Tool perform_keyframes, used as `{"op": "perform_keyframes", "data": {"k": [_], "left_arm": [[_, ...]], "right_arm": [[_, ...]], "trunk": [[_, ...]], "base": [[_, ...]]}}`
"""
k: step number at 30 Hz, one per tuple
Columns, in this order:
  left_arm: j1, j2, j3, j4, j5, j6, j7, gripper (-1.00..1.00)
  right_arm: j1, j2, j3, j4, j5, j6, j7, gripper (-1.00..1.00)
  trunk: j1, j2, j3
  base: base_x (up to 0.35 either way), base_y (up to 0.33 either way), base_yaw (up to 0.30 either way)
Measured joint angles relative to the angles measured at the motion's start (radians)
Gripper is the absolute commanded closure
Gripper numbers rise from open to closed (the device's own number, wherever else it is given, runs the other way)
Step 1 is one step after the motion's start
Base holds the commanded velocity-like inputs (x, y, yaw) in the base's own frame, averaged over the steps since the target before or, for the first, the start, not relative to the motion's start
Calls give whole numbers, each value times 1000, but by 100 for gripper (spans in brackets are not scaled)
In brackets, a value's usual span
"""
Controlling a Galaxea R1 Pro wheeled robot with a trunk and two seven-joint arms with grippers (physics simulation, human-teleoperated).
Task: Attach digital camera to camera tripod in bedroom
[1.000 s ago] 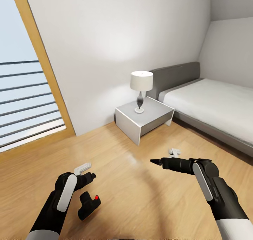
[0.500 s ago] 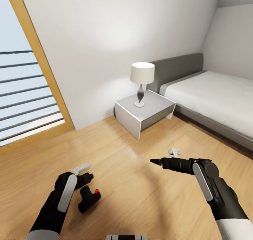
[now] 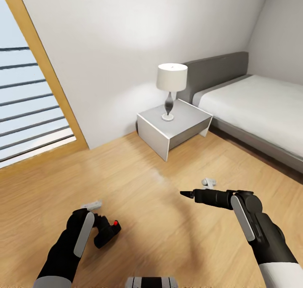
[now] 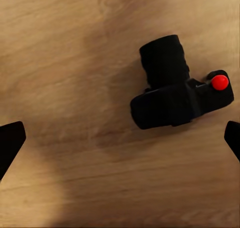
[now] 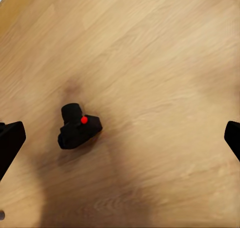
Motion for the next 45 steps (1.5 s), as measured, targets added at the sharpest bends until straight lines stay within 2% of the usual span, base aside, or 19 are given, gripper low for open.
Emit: {"op": "perform_keyframes", "data": {"k": [13,19,23,45], "left_arm": [[0,-4,-2,3,1,3,-3,-100],[0,-3,-3,3,14,3,-69,-100],[0,-2,-3,4,14,3,-83,-100],[0,-2,-3,4,13,3,-87,-100]], "right_arm": [[0,0,0,0,-1,0,0,-100],[0,0,0,0,-1,0,0,-100],[0,0,0,0,-1,1,0,-100],[0,0,-1,0,-1,0,0,-100]], "trunk": [[6,-3,-50],[9,-4,-74],[10,-5,-89],[20,-11,-174]], "base": [[0,0,0],[0,0,0],[0,0,0],[0,0,0]]}}
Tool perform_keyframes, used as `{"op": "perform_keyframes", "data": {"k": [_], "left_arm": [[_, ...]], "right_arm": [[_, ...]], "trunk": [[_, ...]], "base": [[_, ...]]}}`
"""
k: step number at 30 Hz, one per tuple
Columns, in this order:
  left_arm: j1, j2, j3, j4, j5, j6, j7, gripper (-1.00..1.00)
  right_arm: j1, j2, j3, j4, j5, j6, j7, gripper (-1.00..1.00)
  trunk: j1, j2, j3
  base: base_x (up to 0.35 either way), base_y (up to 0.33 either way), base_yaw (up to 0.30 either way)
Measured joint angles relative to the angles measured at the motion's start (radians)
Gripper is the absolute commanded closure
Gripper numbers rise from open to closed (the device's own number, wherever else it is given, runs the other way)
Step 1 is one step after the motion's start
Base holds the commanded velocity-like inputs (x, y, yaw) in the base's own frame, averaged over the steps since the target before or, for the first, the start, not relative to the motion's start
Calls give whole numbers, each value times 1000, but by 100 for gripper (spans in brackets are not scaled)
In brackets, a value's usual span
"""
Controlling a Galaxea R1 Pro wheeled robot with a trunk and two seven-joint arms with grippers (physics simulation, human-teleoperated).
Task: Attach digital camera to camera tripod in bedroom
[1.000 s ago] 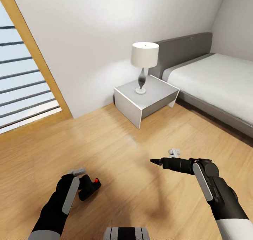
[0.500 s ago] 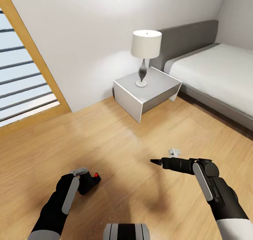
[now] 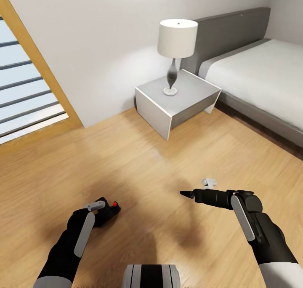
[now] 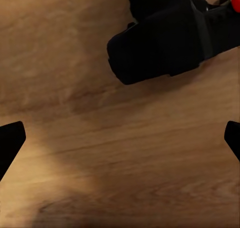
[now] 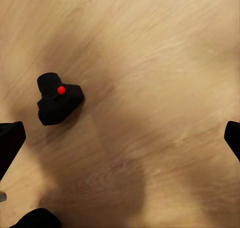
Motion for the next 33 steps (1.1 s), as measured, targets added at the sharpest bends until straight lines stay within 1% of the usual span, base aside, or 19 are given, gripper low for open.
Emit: {"op": "perform_keyframes", "data": {"k": [12,23,27,30,33], "left_arm": [[0,0,0,0,0,0,0,-100],[0,0,0,-1,-1,0,0,-100],[0,0,0,-2,-1,0,0,-100],[0,0,0,-2,-1,0,0,-100],[0,0,0,-2,-1,0,0,-100]], "right_arm": [[0,0,-18,0,-3,0,0,-100],[0,-1,-20,-1,-2,2,0,-100],[0,-1,-20,-9,-5,17,2,-100],[0,-1,-20,-21,-11,34,9,-100],[0,-1,-19,-41,-13,33,41,-100]], "trunk": [[5,-3,-46],[10,-5,-89],[12,-6,-104],[13,-7,-116],[15,-8,-128]], "base": [[0,0,0],[0,0,0],[0,0,0],[0,0,0],[0,0,0]]}}
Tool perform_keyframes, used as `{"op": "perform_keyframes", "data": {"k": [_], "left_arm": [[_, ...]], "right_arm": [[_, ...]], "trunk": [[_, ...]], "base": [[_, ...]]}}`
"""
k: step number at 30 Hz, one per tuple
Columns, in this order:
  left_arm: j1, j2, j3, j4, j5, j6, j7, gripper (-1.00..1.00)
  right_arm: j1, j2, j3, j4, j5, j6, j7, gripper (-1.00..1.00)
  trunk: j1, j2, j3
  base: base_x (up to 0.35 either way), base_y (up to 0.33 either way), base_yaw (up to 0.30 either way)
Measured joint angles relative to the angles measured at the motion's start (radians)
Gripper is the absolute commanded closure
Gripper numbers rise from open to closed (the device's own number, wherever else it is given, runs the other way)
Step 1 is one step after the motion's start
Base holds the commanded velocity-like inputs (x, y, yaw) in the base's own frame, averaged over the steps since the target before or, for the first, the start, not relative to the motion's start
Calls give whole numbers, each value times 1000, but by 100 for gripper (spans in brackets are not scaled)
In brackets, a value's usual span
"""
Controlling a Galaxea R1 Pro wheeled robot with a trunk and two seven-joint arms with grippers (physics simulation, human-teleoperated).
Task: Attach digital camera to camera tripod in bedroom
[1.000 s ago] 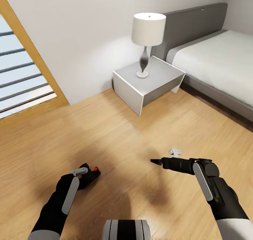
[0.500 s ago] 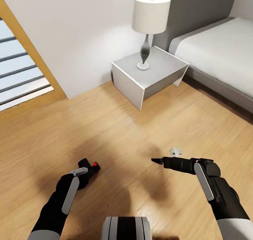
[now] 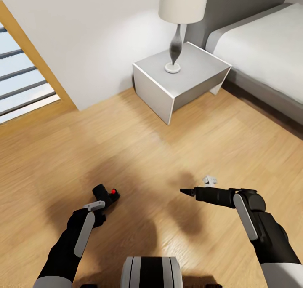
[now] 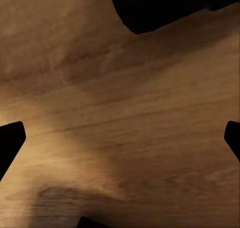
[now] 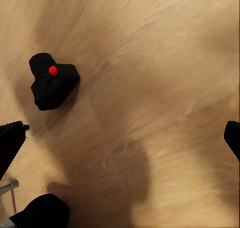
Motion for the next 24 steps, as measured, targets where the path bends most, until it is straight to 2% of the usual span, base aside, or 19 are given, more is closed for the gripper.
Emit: {"op": "perform_keyframes", "data": {"k": [6,14,24], "left_arm": [[0,0,0,0,0,0,0,-100],[0,0,0,0,0,0,0,-100],[0,0,0,-3,-2,0,0,-100]], "right_arm": [[0,-9,0,-11,5,0,112,-100],[0,-10,-1,-12,16,-1,127,-100],[0,-11,-1,-10,19,0,127,-100]], "trunk": [[3,-1,-23],[6,-3,-54],[6,-3,-54]], "base": [[0,0,0],[0,0,0],[0,0,0]]}}
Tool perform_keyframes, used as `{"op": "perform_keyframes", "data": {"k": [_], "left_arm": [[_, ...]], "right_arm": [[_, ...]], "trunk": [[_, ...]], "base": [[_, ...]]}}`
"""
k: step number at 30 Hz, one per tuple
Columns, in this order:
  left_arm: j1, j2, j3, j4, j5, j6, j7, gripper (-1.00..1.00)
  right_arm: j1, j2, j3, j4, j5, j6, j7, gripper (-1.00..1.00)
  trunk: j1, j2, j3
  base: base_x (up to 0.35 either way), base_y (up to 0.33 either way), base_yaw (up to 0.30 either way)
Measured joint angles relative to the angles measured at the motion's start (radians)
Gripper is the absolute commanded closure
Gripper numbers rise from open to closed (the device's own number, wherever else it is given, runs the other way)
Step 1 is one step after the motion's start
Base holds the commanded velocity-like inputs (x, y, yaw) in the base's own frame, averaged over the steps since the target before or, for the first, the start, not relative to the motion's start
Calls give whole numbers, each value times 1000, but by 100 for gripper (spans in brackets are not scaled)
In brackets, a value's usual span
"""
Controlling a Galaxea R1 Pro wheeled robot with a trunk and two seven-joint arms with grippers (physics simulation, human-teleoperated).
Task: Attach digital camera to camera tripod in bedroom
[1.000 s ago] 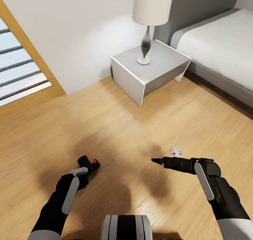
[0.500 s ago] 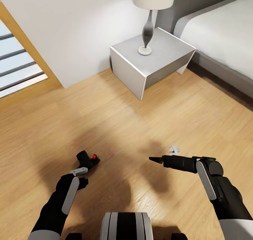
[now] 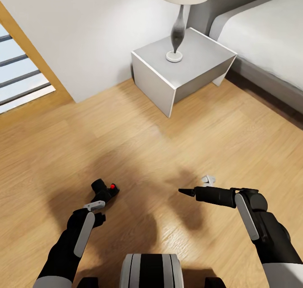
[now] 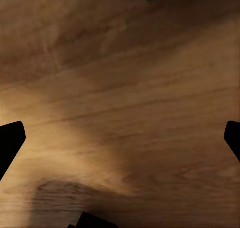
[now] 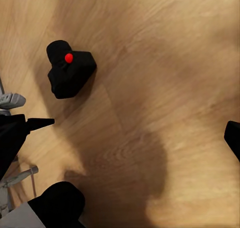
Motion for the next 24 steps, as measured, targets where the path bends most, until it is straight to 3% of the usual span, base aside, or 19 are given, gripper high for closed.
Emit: {"op": "perform_keyframes", "data": {"k": [14,24], "left_arm": [[0,-1,0,-8,-1,0,0,-100],[0,-2,0,-10,-1,1,0,-100]], "right_arm": [[0,0,0,-1,2,0,-1,-100],[0,1,0,-1,1,0,-1,-100]], "trunk": [[0,0,0],[0,0,0]], "base": [[0,6,0],[8,224,0]]}}
